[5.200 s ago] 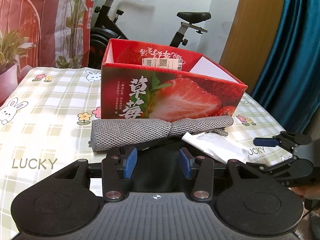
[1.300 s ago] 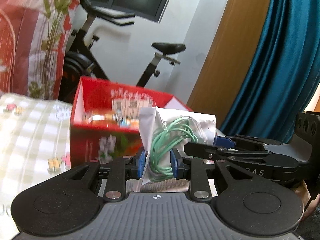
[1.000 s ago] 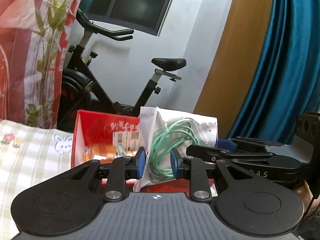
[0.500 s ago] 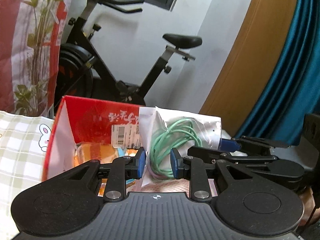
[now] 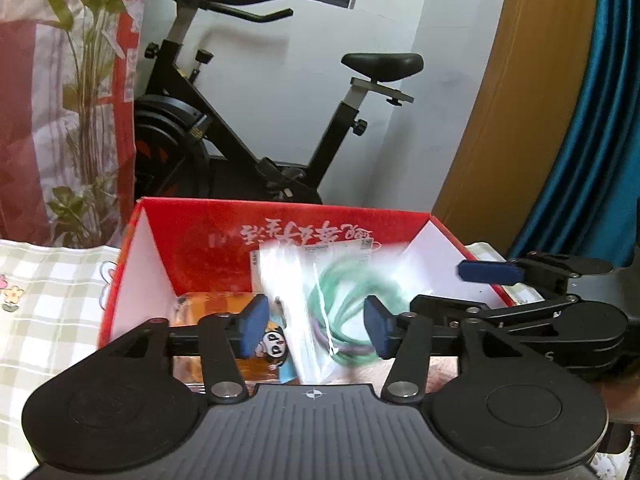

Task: Organize soft objects
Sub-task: 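Carry the cable bag into the red box and open the left gripper, then move the left tool back toward the grey mesh cloth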

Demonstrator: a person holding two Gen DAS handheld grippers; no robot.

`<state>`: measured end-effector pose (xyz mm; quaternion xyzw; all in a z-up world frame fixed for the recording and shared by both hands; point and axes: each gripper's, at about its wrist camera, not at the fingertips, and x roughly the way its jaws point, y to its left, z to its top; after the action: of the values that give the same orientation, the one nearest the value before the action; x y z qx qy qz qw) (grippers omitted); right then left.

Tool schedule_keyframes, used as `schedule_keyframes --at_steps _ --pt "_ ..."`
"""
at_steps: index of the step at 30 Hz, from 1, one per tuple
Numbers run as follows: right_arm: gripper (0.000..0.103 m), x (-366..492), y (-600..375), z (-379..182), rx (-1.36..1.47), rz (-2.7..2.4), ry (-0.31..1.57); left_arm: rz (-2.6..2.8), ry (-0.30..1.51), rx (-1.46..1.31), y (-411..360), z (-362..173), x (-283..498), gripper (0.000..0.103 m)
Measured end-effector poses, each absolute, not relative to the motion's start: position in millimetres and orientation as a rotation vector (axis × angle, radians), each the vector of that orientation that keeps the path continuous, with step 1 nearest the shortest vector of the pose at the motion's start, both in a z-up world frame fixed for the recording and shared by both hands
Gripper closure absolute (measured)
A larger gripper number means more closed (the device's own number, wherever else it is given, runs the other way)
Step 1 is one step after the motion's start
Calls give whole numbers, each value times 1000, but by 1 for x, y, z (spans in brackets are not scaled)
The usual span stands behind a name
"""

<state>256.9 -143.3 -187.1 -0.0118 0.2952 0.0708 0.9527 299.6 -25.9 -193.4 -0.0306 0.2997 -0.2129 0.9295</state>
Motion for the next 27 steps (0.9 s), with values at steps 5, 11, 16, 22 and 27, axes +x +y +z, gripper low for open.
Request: schedule_keyframes --at_steps 5,11,16,22,27 --pt "7 246 -139 -180 -45 121 580 -406 577 -29 -22 -182 289 19" --pt "0 229 -134 -167 -36 104 556 -368 541 -6 -11 -165 270 0" --pt "0 207 -128 -156 -3 83 517 -355 526 2 3 -152 251 0" --pt "0 178 -125 -145 81 86 470 -313 473 13 18 -136 221 0" --pt "0 149 -114 -139 93 58 424 -296 457 29 27 -134 192 0"
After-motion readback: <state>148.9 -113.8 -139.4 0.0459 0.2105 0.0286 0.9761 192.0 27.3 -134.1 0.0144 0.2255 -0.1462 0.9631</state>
